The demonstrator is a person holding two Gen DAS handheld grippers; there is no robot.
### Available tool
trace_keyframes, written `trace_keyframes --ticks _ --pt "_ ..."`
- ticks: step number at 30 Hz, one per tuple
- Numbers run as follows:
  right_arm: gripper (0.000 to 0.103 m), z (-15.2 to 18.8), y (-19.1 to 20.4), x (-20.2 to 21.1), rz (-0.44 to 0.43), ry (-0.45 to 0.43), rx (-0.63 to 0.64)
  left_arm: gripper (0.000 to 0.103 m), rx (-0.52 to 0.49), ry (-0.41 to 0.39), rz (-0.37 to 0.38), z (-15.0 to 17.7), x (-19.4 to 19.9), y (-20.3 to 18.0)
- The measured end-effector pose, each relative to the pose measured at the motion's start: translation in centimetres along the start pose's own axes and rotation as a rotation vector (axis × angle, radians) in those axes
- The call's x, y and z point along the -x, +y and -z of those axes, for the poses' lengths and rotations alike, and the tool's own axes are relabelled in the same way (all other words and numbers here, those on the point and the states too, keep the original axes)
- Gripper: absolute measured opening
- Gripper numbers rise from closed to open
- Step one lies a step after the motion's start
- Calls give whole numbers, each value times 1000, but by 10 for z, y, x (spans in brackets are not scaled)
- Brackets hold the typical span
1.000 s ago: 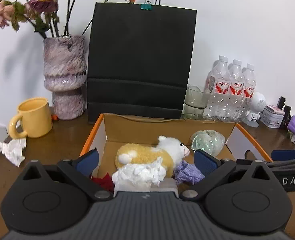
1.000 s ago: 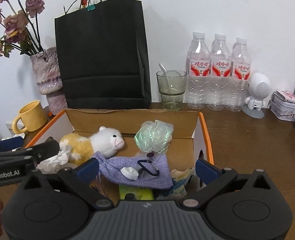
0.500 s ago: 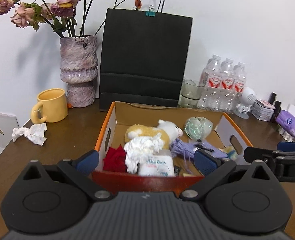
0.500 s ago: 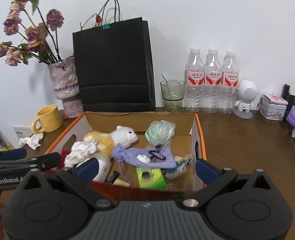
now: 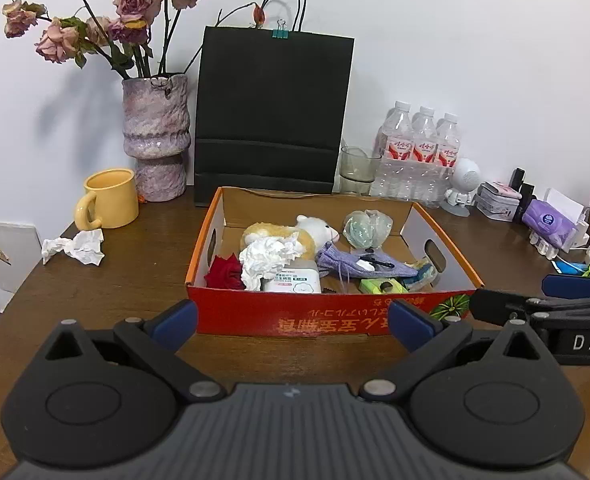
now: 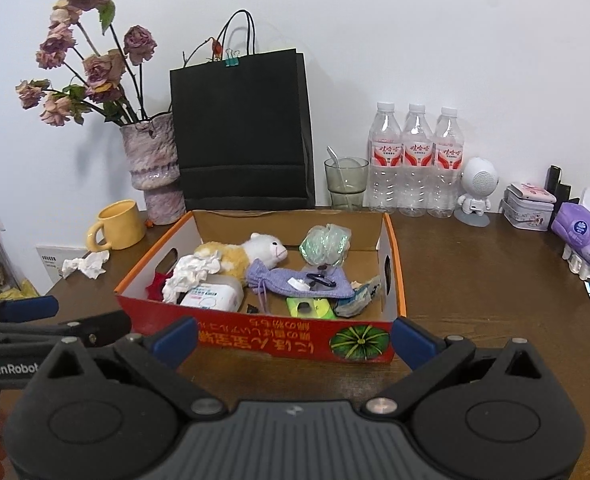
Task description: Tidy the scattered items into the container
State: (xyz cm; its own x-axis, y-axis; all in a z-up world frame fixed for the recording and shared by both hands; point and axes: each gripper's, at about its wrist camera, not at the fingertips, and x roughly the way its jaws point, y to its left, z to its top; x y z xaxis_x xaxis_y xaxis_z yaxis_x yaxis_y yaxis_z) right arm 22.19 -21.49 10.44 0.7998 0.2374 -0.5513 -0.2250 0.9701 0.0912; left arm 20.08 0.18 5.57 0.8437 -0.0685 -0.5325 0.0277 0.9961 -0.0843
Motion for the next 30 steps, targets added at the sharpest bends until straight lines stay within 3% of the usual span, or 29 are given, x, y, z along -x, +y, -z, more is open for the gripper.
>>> trace_keyframes --ticks 30 --pt "103 16 4 18 -7 1 0 103 -3 13 -24 11 18 -4"
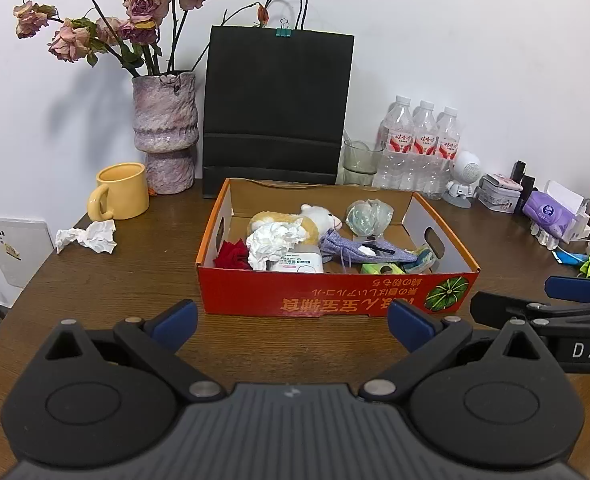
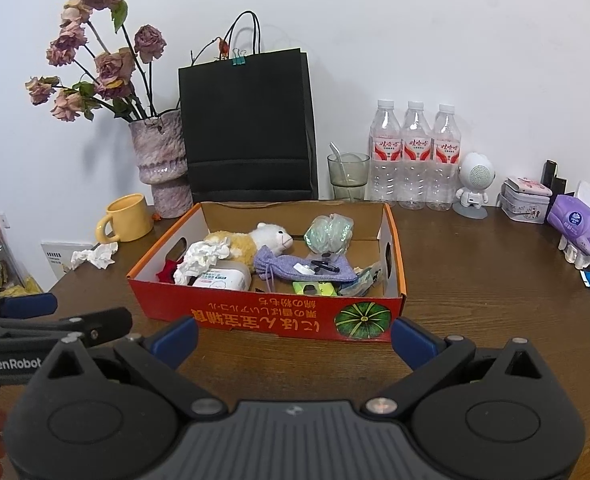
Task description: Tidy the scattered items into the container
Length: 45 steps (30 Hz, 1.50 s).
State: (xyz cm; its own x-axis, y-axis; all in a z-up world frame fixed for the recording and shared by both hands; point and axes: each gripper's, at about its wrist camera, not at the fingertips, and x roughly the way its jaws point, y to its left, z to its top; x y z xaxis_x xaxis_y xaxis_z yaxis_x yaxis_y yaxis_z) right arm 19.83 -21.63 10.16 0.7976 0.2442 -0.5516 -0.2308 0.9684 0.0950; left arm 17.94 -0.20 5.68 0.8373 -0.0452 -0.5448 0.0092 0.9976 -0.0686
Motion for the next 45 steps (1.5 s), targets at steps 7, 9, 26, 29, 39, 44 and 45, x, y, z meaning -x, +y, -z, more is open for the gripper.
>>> trace_keyframes --ticks 7,9,26,29,39,44,45 --pt "103 2 1 1 6 -1 3 103 1 1 2 1 0 0" --pt "103 2 1 1 5 0 3 103 1 3 1 1 0 0" --pt "103 4 1 1 7 9 -3 103 -3 12 -3 2 0 1" --pt "103 4 1 0 7 11 -4 103 -4 15 -5 3 -1 0" --pt "103 5 1 0 6 13 -4 103 -4 21 -8 4 -3 0" --pt "103 5 1 0 6 13 -3 103 -5 20 -10 5 -3 0" --pt "103 6 1 -1 6 13 -3 103 -9 16 -13 6 -3 0"
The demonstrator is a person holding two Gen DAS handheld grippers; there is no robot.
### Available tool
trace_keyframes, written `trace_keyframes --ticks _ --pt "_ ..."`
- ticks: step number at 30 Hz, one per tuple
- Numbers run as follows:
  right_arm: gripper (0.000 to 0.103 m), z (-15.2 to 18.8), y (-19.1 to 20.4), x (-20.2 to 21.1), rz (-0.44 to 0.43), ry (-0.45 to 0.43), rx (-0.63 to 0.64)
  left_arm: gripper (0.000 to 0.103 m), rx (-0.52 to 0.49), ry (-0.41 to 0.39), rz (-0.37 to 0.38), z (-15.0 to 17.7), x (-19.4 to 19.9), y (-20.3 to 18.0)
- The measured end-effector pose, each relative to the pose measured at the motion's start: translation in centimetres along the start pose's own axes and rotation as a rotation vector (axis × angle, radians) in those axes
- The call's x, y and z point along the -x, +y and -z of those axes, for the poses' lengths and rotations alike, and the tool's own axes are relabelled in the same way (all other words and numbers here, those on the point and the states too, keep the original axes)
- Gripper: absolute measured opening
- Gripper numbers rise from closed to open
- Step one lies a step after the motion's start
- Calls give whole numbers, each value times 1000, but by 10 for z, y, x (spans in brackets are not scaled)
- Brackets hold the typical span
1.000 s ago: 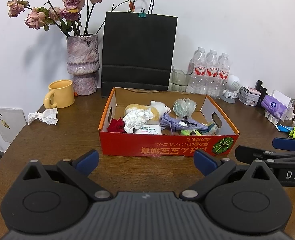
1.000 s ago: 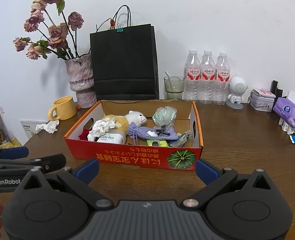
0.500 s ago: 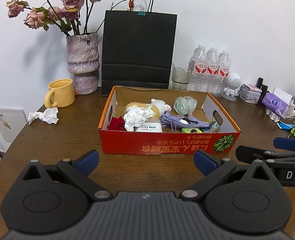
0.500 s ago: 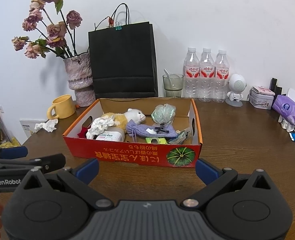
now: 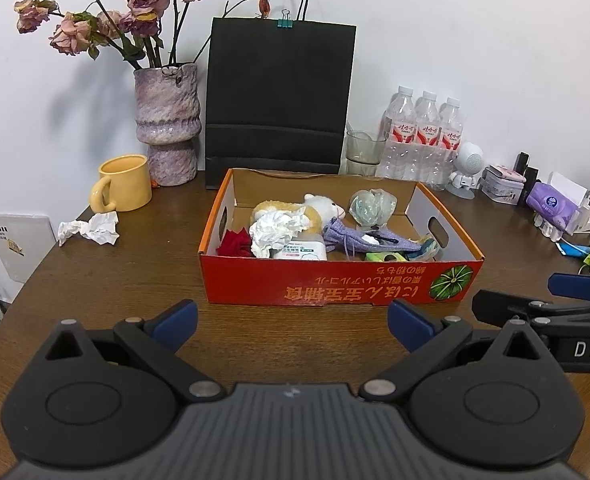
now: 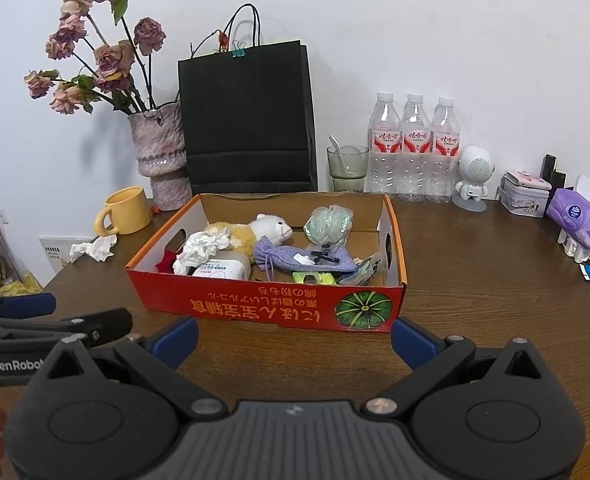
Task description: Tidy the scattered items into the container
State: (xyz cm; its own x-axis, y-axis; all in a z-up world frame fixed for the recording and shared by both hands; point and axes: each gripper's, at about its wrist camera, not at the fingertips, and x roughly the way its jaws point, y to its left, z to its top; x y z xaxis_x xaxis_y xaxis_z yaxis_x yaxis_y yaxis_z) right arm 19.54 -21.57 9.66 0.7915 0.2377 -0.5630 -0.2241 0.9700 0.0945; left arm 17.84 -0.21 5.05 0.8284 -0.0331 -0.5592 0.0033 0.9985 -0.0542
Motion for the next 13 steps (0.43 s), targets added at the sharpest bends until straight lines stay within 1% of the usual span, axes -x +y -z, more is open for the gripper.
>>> trace_keyframes --ticks 10,13 --pt "103 7 2 -1 1 8 2 103 -17 -19 -17 8 2 -4" --pt "103 7 1 -2 1 10 4 103 -43 -22 -33 9 1 -7"
